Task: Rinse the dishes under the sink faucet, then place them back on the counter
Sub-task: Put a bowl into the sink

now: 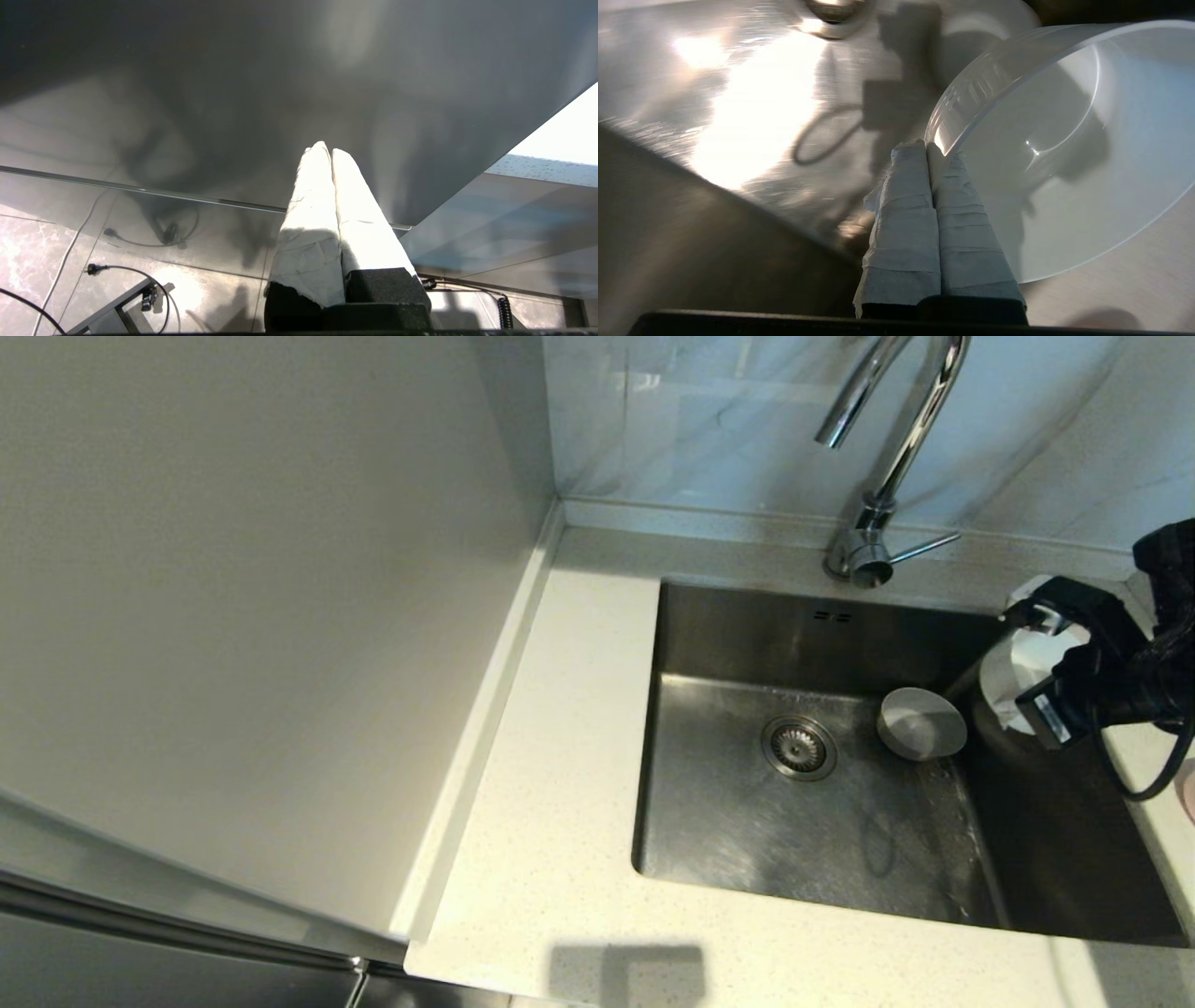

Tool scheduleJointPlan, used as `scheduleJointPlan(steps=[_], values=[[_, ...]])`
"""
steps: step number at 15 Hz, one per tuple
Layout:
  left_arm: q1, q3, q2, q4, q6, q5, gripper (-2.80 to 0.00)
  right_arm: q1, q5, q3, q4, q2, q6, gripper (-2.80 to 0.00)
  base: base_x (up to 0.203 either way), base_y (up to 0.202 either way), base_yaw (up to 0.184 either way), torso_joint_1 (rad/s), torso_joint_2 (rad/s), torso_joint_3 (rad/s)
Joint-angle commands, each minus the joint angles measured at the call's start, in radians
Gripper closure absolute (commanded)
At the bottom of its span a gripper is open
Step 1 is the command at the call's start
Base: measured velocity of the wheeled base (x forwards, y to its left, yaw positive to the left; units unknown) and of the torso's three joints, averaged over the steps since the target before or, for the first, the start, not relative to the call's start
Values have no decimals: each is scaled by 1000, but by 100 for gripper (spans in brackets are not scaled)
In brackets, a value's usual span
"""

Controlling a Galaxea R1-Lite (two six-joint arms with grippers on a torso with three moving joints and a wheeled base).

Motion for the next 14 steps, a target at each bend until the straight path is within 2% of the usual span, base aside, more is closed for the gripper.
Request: scheduleJointPlan(steps=[1, 4, 10, 14], values=[[0, 0, -3, 0, -1, 1, 0, 108, -2, 154, -71, -84, -5, 0, 0, 0, 0, 0, 0, 0], [0, 0, -3, 0, -1, 1, 0, 201, -7, 286, -180, -61, -12, 0, 0, 0, 0, 0, 0, 0], [0, 0, -3, 0, -1, 1, 0, 213, -3, 398, -427, 163, -38, 0, 0, 0, 0, 0, 0, 0], [0, 0, -3, 0, -1, -1, 0, 212, -14, 420, -607, 318, -41, 0, 0, 0, 0, 0, 0, 0]])
